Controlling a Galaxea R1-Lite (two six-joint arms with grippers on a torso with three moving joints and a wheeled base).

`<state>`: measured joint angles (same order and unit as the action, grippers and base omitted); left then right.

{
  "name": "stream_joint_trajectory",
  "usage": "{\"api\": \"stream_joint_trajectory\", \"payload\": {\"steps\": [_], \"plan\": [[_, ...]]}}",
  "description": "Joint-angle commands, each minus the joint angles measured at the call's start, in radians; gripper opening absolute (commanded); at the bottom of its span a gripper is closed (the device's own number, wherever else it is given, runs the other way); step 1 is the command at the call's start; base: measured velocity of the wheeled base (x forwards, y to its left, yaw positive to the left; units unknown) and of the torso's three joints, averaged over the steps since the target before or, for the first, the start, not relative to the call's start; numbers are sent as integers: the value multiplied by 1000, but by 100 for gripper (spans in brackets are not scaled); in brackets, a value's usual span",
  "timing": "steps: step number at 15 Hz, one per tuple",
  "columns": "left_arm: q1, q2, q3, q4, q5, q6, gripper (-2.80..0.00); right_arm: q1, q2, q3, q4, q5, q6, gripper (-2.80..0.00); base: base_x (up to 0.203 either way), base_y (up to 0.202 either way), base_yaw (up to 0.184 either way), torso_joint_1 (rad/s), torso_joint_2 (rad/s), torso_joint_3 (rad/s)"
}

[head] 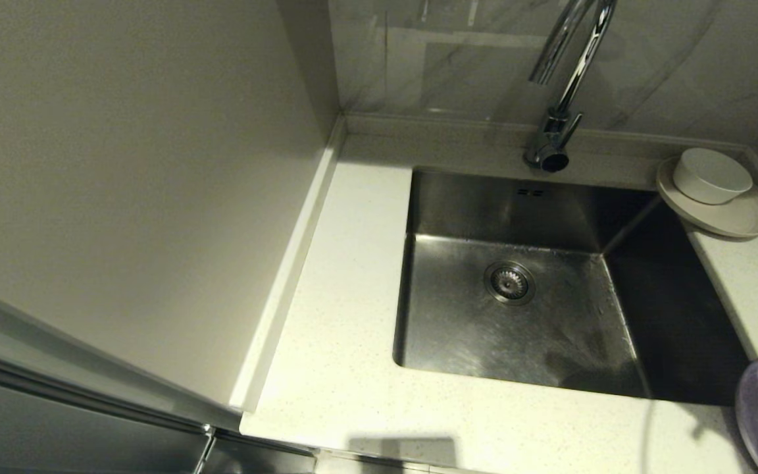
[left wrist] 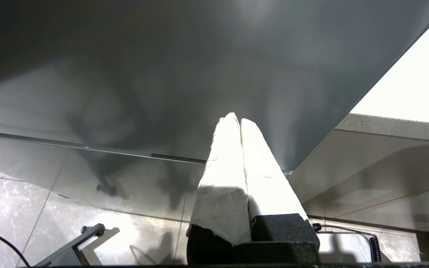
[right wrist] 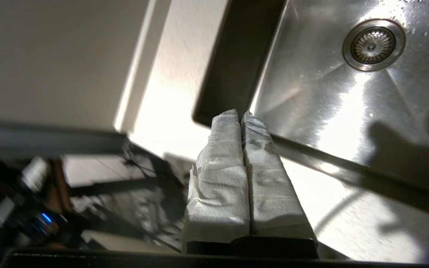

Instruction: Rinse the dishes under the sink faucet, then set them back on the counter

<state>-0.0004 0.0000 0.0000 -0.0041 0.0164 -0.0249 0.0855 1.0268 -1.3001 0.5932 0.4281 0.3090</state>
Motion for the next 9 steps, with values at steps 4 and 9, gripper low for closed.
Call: {"api": "stream_joint_trajectory", "payload": {"steps": [4, 9], "plan": [[0, -3, 0, -1, 0, -1, -280, -3, -333, 361, -191, 1, -246, -280, 0, 0, 0, 0, 0, 0], [0, -3, 0, -1, 0, 0, -280, -7, -624, 684, -349, -45, -396, -280, 0, 0, 0, 0, 0, 0]]}}
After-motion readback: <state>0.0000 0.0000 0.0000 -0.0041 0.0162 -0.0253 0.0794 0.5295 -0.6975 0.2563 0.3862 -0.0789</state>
